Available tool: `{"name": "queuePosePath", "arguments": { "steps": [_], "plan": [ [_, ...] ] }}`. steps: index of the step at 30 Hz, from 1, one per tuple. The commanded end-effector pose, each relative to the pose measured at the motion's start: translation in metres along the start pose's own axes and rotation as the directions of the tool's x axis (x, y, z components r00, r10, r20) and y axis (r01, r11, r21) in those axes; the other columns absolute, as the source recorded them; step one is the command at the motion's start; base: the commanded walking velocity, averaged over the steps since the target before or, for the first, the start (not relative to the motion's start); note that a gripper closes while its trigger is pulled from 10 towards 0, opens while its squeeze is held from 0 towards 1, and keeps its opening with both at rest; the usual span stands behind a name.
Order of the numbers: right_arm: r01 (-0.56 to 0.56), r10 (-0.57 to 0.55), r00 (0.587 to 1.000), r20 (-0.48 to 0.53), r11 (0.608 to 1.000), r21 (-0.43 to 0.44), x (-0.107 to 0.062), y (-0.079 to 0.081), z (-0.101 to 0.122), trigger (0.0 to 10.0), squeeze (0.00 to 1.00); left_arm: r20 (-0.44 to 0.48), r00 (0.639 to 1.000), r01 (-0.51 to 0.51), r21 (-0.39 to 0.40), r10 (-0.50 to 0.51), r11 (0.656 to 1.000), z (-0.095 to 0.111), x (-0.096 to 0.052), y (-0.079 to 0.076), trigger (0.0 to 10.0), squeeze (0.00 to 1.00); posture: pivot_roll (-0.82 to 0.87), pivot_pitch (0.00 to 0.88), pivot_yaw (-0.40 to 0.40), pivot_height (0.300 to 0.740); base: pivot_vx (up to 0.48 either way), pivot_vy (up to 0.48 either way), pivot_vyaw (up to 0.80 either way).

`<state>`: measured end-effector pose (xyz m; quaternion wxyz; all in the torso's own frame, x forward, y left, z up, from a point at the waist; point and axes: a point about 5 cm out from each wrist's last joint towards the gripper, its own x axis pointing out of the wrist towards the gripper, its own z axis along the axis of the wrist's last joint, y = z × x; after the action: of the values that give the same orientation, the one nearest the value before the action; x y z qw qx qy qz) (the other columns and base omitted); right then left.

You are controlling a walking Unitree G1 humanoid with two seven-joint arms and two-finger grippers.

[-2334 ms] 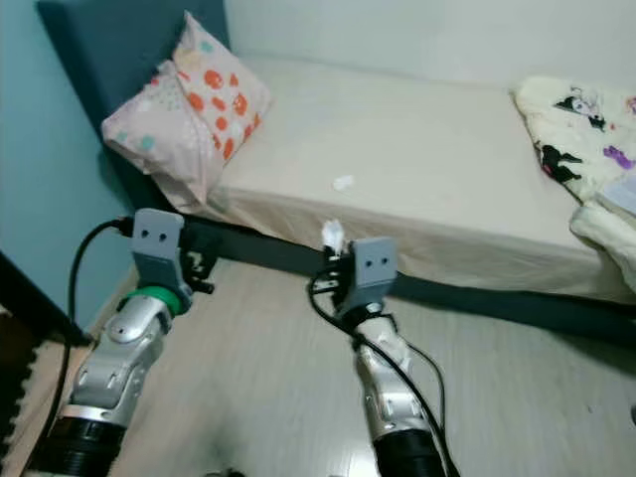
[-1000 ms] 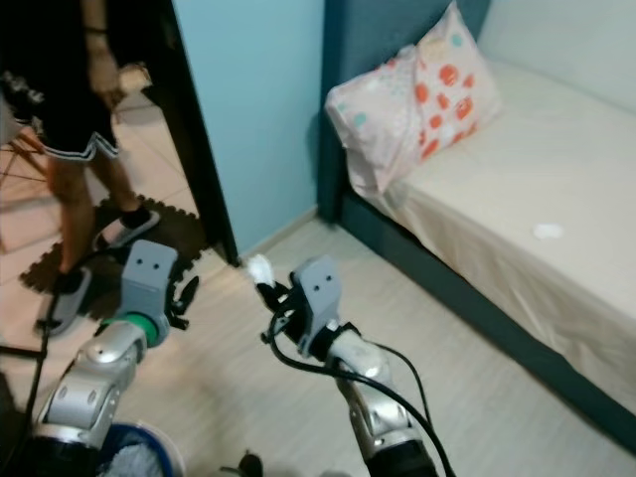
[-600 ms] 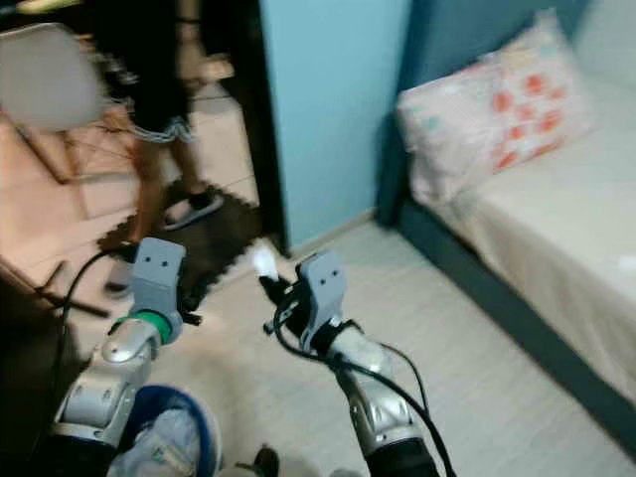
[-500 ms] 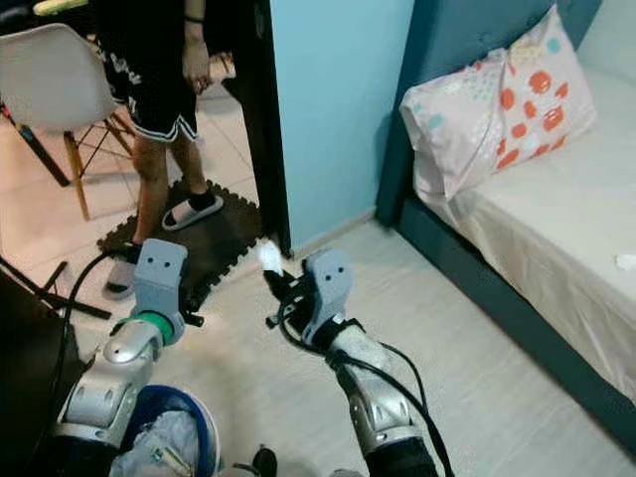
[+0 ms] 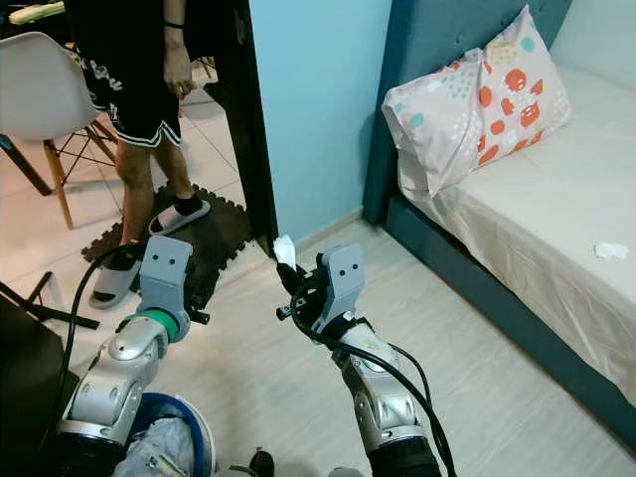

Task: Clean up the room

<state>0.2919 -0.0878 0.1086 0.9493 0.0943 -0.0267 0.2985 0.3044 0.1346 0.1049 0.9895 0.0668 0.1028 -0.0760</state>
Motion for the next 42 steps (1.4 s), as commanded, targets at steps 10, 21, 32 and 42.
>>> {"name": "queuePosePath", "arguments": {
  "steps": [10, 21, 32, 42],
  "plan": [
    [0.007, -0.006, 1.000, -0.015, 0.999, 0.033, -0.0032, 0.0033, -0.0047, 10.0, 0.00, 0.047, 0.998, 0.029, 0.010, -0.029, 1.000, 0.0064, -0.0002, -0.0048, 10.0, 0.00, -0.12, 0.003, 0.094, 0.740, 0.000, 0.000, 0.00],
    [-0.005, 0.006, 1.000, -0.025, 0.999, 0.031, -0.0027, 0.0053, -0.0063, 10.0, 0.00, 0.049, 0.998, 0.032, 0.006, -0.033, 0.999, 0.0048, -0.0020, -0.0058, 10.0, 0.00, -0.11, 0.002, 0.086, 0.740, 0.000, 0.000, 0.00],
    [-0.021, 0.020, 0.999, -0.047, 1.000, -0.021, -0.0014, 0.0062, -0.0077, 10.0, 0.00, 0.053, 0.998, 0.031, -0.014, -0.031, 0.999, 0.0045, -0.0024, -0.0054, 10.0, 0.00, -0.11, 0.000, 0.082, 0.740, 0.000, 0.000, 0.61],
    [-0.023, 0.022, 0.999, -0.036, 1.000, -0.011, 0.0004, 0.0059, -0.0053, 10.0, 0.00, 0.050, 0.998, 0.026, -0.011, -0.026, 1.000, 0.0046, -0.0013, -0.0043, 10.0, 0.00, -0.11, 0.000, 0.085, 0.740, 0.000, 0.000, 0.76]
  ]
}}
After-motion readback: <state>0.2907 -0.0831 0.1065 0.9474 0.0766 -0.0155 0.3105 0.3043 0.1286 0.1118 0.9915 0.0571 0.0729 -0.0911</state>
